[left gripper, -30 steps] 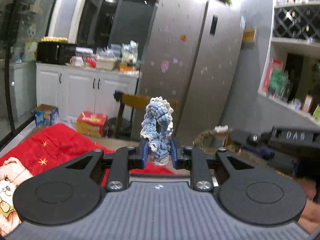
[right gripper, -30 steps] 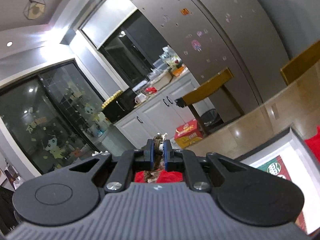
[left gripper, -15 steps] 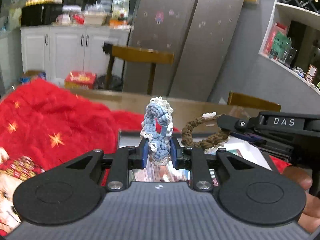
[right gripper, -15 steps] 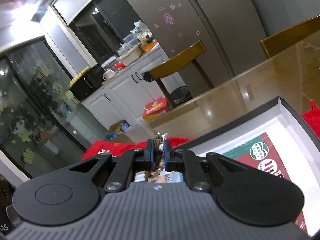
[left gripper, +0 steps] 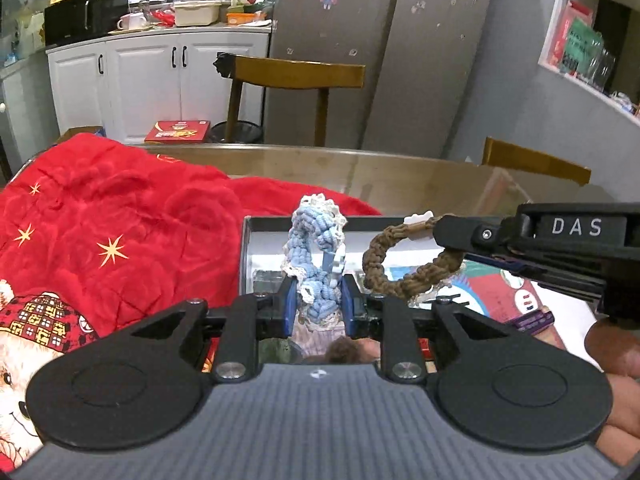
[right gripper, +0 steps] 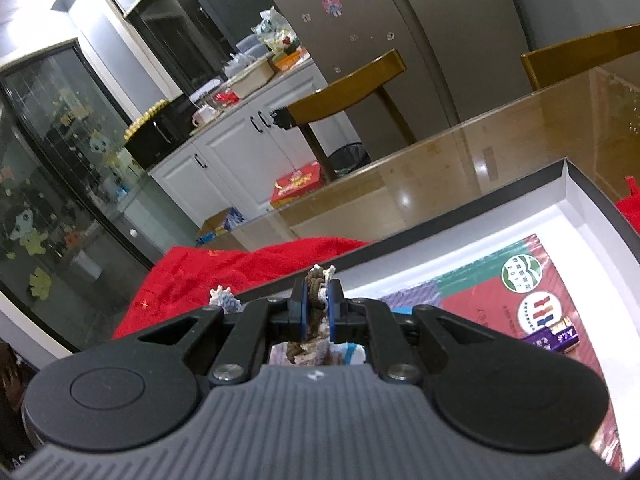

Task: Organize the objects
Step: 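Lower both scrunchies into the box and open both grippers, then withdraw both grippers toward the wrapper and blue binder clip on the blanket, then grasp Choco Magic wrapper with left gripper while right gripper grasps blue binder clip, then lift and carry wrapper with left gripper while right gripper carries binder clip over box, then lower wrapper and binder clip into the box and open both grippers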

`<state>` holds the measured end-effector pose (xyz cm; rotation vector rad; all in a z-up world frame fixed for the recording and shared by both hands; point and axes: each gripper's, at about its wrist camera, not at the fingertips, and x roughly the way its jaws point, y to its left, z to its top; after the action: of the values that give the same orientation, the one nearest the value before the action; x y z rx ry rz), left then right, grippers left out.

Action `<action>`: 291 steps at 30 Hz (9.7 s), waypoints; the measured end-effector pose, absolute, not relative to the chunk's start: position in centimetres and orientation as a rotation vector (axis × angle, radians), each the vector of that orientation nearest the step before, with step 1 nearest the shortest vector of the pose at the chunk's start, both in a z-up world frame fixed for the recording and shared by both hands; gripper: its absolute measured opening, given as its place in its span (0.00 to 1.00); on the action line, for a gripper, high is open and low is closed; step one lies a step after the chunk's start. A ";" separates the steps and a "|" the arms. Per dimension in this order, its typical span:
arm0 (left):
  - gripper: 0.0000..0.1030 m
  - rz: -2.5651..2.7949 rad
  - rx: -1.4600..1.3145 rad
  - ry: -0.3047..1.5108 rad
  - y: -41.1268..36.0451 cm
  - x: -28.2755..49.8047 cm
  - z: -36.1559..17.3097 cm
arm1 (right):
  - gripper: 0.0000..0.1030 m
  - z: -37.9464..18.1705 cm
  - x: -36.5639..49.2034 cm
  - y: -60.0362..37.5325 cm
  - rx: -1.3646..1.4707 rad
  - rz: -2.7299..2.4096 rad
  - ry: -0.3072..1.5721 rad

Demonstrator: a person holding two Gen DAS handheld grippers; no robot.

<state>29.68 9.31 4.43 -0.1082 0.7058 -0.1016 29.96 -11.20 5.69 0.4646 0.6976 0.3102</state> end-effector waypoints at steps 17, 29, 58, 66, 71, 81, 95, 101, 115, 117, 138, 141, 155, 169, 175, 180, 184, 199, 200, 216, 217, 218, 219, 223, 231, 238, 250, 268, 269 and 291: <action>0.26 -0.062 -0.074 0.739 9.0 30.0 3.8 | 0.11 4.7 30.8 -10.8 0.474 0.288 0.756; 0.27 -0.032 -0.068 0.772 8.9 30.2 3.3 | 0.12 4.0 31.1 -10.6 0.477 0.297 0.791; 0.59 -0.060 -0.144 0.790 9.7 29.7 5.5 | 0.62 4.8 31.0 -10.9 0.475 0.318 0.804; 0.65 -0.056 -0.152 0.736 10.4 28.5 8.2 | 0.62 7.5 29.9 -11.8 0.497 0.335 0.747; 0.66 -0.075 -0.173 0.672 10.8 26.6 11.0 | 0.66 11.2 27.5 -12.3 0.437 0.318 0.655; 0.69 -0.164 -0.182 0.543 9.1 19.6 16.4 | 0.69 16.4 20.5 -14.4 0.371 0.301 0.489; 0.70 -0.207 -0.014 0.382 6.0 5.8 16.3 | 0.73 12.7 11.2 -17.6 0.346 0.311 0.440; 0.70 -0.226 0.071 0.337 4.2 2.3 11.8 | 0.73 8.4 9.8 -17.2 0.323 0.316 0.482; 0.70 -0.211 0.229 0.453 3.5 6.3 1.3 | 0.72 3.5 9.8 -15.9 0.229 0.303 0.572; 0.70 -0.218 0.231 0.471 3.4 6.8 0.7 | 0.72 3.2 9.5 -15.5 0.203 0.311 0.578; 0.53 -0.187 0.172 0.599 3.8 10.0 -0.8 | 0.37 1.1 9.3 -13.6 0.076 0.257 0.641; 0.52 -0.129 0.183 0.597 3.8 10.1 -0.8 | 0.31 1.2 9.4 -14.0 0.098 0.228 0.636; 0.52 -0.075 0.180 0.587 4.2 10.0 -0.7 | 0.30 1.3 9.3 -14.2 0.105 0.206 0.620; 0.52 -0.094 0.147 0.542 4.6 9.3 -0.2 | 0.30 1.9 8.7 -14.5 0.119 0.226 0.548; 0.52 -0.123 0.130 0.476 4.8 8.2 0.3 | 0.30 2.9 8.2 -14.7 0.147 0.276 0.491; 0.52 -0.129 0.101 0.445 4.8 7.6 1.2 | 0.30 4.6 8.1 -15.3 0.205 0.310 0.463; 0.52 -0.144 0.018 0.442 4.9 7.8 3.3 | 0.30 6.8 8.5 -15.8 0.238 0.326 0.435; 0.52 -0.093 -0.092 0.318 4.2 14.1 16.6 | 0.30 16.8 18.0 -18.8 0.321 0.289 0.440; 0.52 -0.094 -0.104 0.324 4.0 14.8 17.3 | 0.30 16.9 19.1 -19.0 0.327 0.290 0.455; 0.52 -0.235 -0.162 0.533 -0.9 27.8 14.1 | 0.30 9.6 29.9 -22.6 0.492 0.200 0.618; 0.52 -0.243 -0.171 0.542 -1.2 28.2 13.4 | 0.30 9.1 29.9 -22.7 0.495 0.191 0.616; 0.52 -0.255 -0.179 0.562 -1.5 28.7 12.6 | 0.30 8.7 29.9 -22.8 0.491 0.187 0.625; 0.52 -0.264 -0.181 0.583 -1.8 29.0 11.8 | 0.31 8.2 30.2 -22.9 0.485 0.184 0.645; 0.52 -0.237 -0.138 0.663 -3.5 30.4 8.4 | 0.31 6.3 30.9 -23.2 0.496 0.149 0.711; 0.52 -0.182 -0.134 0.803 -4.0 32.2 4.6 | 0.31 4.1 31.6 -22.7 0.497 0.128 0.824; 0.52 -0.166 -0.124 0.840 -4.0 32.5 3.8 | 0.31 3.3 31.8 -22.2 0.497 0.122 0.860; 0.52 -0.154 -0.085 0.850 -4.6 32.4 3.4 | 0.31 3.1 32.6 -21.8 0.480 0.154 0.902; 0.54 -0.133 0.009 0.814 -6.6 31.7 3.2 | 0.33 3.0 32.9 -21.8 0.476 0.194 0.922; 0.55 -0.129 0.005 0.814 -6.6 31.6 3.3 | 0.33 3.0 32.9 -21.8 0.475 0.197 0.922; 0.69 -0.125 -0.021 0.753 -5.7 30.7 5.7 | 0.64 5.6 31.7 -22.7 0.524 0.264 0.862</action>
<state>30.68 -5.68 5.67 -0.0212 0.7527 -0.1255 31.73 -22.73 5.61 0.5237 0.8623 0.2643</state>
